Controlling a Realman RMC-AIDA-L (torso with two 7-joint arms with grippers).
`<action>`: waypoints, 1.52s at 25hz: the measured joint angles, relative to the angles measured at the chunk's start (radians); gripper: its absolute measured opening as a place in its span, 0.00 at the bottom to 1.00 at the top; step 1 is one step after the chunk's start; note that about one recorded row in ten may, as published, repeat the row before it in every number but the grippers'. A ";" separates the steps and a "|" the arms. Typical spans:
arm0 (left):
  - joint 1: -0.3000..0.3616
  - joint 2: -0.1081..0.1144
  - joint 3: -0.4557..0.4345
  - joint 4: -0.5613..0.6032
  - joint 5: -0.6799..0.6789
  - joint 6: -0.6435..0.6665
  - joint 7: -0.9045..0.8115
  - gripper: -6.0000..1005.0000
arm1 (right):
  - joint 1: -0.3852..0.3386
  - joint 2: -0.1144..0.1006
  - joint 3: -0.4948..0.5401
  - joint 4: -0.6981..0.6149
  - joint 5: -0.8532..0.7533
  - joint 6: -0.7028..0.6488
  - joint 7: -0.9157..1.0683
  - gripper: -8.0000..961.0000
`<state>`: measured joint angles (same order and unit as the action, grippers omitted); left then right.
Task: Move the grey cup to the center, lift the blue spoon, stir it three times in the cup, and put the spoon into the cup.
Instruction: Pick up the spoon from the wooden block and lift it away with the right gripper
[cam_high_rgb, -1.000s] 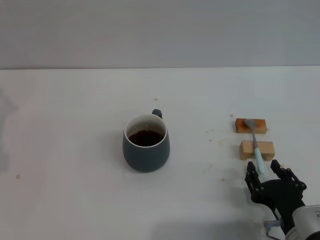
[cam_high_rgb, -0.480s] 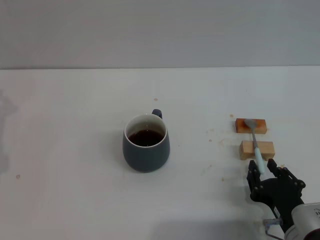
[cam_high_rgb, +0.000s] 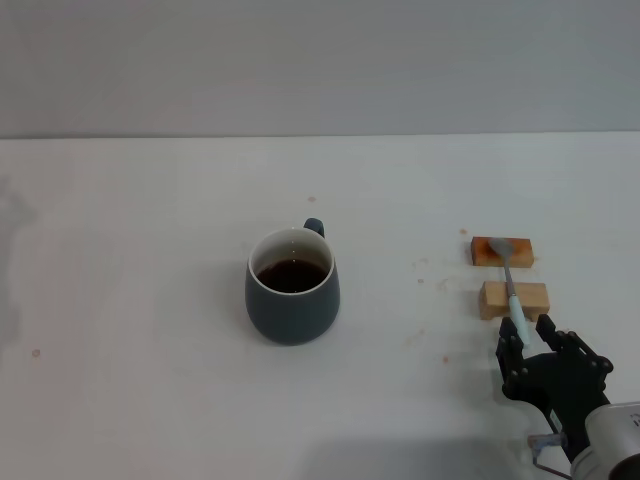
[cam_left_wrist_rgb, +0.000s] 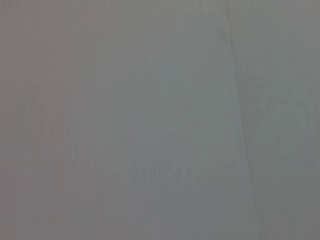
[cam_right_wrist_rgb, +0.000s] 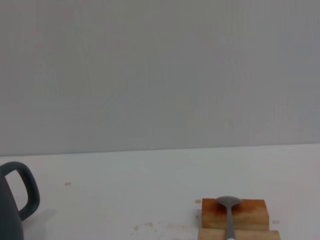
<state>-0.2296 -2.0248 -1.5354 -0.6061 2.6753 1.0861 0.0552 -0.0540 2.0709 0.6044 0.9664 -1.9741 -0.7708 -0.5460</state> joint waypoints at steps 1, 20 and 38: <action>0.000 0.000 0.000 -0.002 0.000 0.000 0.000 0.00 | 0.001 0.000 0.000 0.000 0.000 0.000 0.000 0.41; -0.005 0.002 0.000 -0.003 0.000 -0.001 0.001 0.00 | -0.001 0.001 -0.007 -0.003 0.000 0.002 0.000 0.40; 0.002 0.002 0.000 -0.012 0.000 0.000 0.002 0.00 | -0.001 0.002 -0.004 -0.005 0.000 0.002 0.000 0.31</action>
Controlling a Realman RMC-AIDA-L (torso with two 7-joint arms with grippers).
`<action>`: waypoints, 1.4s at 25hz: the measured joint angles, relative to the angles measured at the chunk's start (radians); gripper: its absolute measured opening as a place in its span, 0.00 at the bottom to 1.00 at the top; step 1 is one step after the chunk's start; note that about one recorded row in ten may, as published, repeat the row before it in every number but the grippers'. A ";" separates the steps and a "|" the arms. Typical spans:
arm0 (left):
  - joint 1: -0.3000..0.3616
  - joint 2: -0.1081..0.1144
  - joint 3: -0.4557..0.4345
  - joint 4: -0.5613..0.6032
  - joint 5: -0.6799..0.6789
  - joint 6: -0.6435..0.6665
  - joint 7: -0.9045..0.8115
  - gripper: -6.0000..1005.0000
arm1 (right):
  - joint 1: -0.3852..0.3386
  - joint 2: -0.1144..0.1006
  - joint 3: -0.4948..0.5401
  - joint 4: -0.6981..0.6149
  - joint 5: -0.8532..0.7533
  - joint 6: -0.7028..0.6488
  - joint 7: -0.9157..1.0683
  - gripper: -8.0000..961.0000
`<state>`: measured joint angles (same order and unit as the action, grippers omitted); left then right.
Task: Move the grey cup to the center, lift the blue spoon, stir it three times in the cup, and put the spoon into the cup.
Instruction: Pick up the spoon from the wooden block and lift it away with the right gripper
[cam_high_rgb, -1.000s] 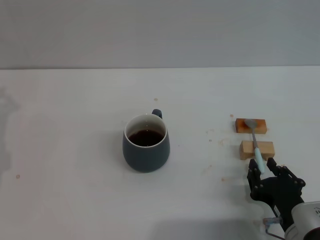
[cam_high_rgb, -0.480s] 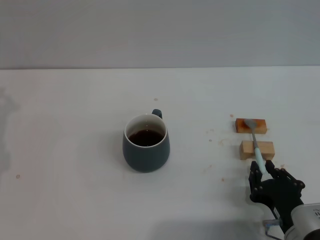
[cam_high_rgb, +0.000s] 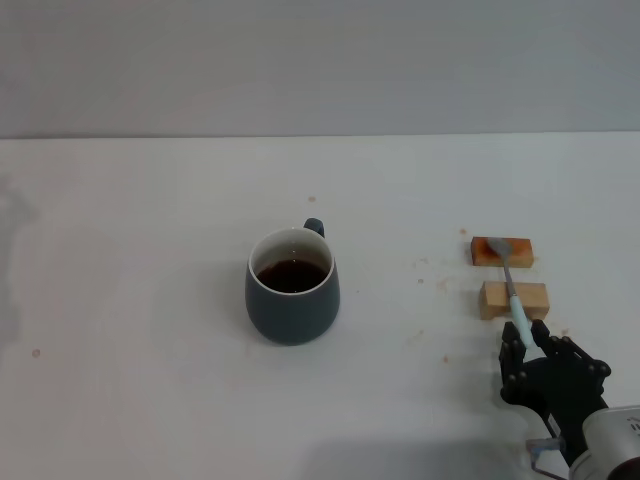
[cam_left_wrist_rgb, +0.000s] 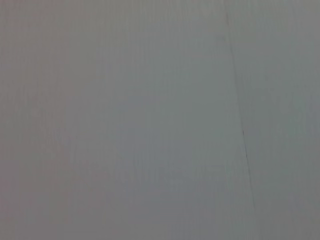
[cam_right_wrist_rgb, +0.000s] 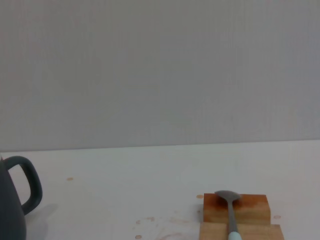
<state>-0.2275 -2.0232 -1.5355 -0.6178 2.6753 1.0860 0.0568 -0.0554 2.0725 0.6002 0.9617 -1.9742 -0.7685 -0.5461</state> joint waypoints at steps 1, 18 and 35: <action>0.000 0.000 0.000 -0.002 0.000 0.000 0.000 0.00 | 0.000 0.000 0.000 0.000 0.000 0.000 0.000 0.30; -0.008 0.000 -0.012 -0.003 0.000 -0.004 0.000 0.00 | 0.005 -0.005 0.005 0.009 0.000 0.000 -0.002 0.18; -0.024 -0.005 -0.012 0.029 0.000 -0.018 0.012 0.00 | -0.052 -0.034 0.088 0.183 -0.005 0.000 -0.205 0.17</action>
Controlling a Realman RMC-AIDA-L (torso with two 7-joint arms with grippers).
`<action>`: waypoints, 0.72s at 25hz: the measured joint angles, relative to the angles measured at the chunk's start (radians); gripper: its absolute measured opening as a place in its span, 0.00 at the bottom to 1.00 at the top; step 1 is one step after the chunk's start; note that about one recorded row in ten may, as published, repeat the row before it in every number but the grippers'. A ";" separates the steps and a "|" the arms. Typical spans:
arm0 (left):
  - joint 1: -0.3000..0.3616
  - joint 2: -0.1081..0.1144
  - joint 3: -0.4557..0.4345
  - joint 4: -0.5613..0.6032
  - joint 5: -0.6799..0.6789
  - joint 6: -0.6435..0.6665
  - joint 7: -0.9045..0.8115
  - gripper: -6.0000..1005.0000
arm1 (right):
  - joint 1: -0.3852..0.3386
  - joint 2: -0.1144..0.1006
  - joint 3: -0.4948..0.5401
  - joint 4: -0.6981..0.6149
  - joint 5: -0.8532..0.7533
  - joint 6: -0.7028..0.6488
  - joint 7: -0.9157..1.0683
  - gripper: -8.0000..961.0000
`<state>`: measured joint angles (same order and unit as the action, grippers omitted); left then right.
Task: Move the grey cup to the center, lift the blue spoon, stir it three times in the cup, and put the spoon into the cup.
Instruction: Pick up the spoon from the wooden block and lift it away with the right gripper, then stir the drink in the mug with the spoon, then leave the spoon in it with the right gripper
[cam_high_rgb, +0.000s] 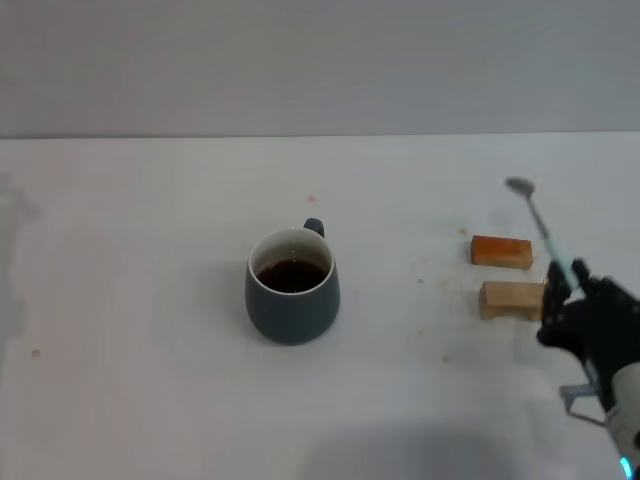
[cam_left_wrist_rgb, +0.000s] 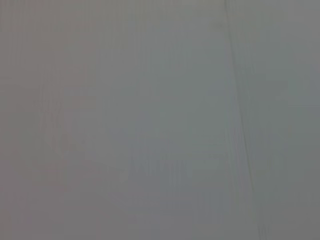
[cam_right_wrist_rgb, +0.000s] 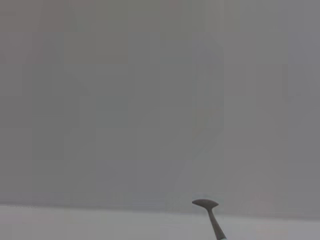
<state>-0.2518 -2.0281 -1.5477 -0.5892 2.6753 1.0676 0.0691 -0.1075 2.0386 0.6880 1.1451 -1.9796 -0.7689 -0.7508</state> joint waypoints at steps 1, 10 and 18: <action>0.000 0.000 0.000 0.001 0.000 0.000 0.000 0.00 | -0.007 -0.010 0.004 0.030 -0.001 0.005 -0.004 0.17; -0.001 0.000 -0.011 0.003 0.000 -0.014 0.000 0.00 | -0.059 -0.099 0.100 0.348 0.001 0.290 -0.108 0.17; 0.002 -0.001 -0.027 0.004 0.000 -0.031 0.004 0.00 | -0.222 0.003 0.395 0.640 -0.044 0.805 -0.291 0.17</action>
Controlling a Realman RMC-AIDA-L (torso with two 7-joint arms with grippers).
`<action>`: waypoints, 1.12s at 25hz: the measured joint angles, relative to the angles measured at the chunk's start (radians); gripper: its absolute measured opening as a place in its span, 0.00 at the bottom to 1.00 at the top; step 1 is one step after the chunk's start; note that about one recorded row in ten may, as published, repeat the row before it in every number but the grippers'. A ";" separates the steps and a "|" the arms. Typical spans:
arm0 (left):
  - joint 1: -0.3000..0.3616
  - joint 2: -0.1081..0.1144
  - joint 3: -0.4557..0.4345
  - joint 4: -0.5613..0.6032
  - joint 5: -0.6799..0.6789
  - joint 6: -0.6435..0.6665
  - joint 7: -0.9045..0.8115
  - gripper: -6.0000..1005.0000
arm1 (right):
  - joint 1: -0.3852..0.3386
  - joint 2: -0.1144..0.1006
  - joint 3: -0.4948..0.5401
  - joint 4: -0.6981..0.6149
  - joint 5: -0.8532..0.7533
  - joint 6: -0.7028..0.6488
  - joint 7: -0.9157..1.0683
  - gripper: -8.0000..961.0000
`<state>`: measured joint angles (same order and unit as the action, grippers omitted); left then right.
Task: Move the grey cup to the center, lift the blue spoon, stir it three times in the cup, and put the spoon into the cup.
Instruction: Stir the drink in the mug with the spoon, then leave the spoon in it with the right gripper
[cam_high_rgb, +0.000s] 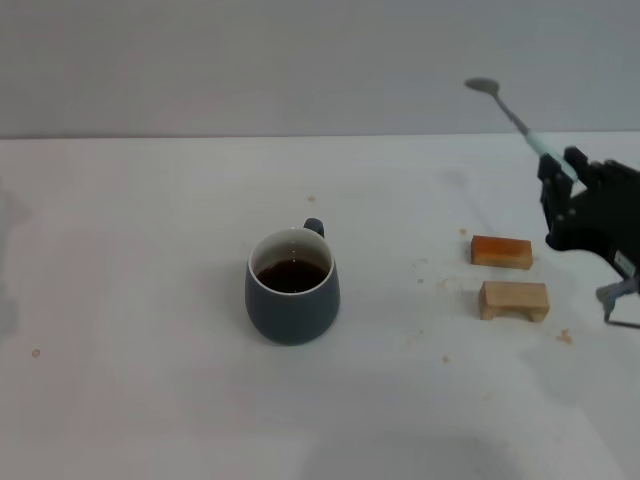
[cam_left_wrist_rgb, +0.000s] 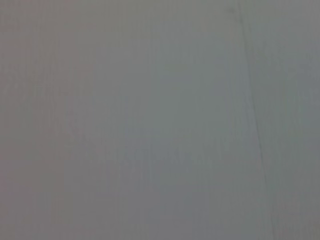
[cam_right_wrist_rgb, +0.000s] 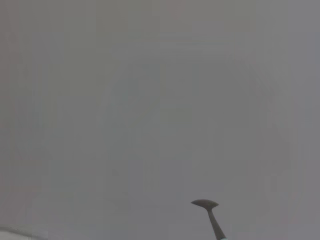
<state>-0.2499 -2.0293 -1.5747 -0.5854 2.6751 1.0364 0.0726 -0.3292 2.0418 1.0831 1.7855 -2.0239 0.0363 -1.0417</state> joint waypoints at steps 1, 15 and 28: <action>0.000 0.000 -0.002 0.000 0.000 -0.002 0.002 0.00 | -0.007 0.017 0.040 0.032 -0.031 0.080 0.001 0.17; -0.006 -0.014 -0.027 -0.004 0.000 -0.022 0.031 0.00 | 0.385 0.028 0.359 0.224 -0.351 0.873 0.411 0.17; -0.003 -0.022 -0.030 -0.011 0.000 -0.022 0.033 0.00 | 0.684 0.030 0.523 0.187 -0.318 1.298 0.554 0.17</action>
<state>-0.2532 -2.0509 -1.6048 -0.5961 2.6753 1.0147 0.1058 0.3550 2.0718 1.6062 1.9724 -2.3414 1.3338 -0.4879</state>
